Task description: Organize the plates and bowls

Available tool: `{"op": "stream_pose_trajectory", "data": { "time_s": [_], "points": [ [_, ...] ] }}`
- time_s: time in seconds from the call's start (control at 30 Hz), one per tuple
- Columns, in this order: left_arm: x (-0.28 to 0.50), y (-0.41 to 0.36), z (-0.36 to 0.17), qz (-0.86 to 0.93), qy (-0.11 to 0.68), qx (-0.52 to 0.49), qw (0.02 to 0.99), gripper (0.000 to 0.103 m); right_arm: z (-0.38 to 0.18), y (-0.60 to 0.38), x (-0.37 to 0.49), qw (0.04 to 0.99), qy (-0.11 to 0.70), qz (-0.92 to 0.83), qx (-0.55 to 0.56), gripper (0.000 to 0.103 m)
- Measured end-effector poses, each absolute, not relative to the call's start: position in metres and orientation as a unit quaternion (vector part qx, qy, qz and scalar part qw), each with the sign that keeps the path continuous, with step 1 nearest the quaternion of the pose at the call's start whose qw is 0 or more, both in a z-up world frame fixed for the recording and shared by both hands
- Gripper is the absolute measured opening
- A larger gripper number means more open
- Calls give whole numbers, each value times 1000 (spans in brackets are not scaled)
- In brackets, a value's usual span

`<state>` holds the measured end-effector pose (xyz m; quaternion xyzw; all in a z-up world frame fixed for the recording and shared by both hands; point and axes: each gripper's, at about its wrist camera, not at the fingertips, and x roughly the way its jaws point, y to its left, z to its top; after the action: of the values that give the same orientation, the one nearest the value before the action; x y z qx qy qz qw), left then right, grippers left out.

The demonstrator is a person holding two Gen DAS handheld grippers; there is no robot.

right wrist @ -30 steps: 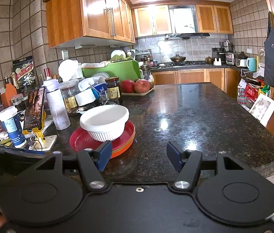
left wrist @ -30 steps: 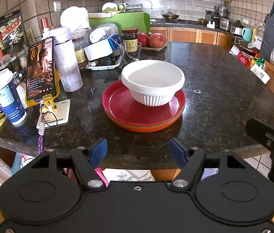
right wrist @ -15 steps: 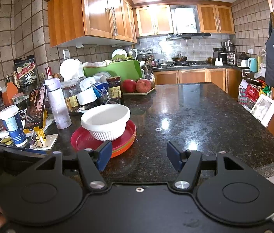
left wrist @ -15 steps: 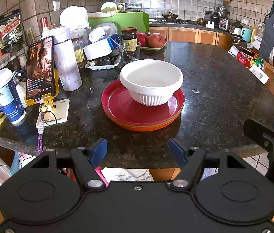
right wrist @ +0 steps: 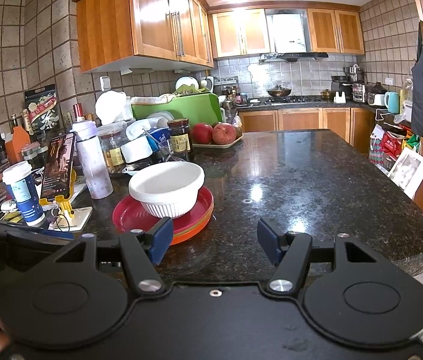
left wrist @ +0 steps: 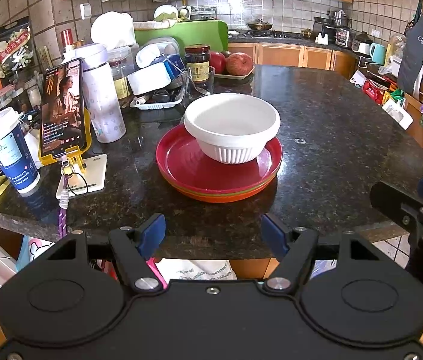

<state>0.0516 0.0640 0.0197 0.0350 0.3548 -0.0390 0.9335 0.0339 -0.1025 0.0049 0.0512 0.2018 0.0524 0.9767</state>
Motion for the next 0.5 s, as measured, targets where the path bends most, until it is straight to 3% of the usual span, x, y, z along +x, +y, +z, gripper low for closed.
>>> {"op": "stream_pose_trajectory", "data": {
  "time_s": [0.5],
  "points": [
    [52,65,19,-37,356,37,933,73,4,-102,35,976,205,56,52,65]
  ]
}}
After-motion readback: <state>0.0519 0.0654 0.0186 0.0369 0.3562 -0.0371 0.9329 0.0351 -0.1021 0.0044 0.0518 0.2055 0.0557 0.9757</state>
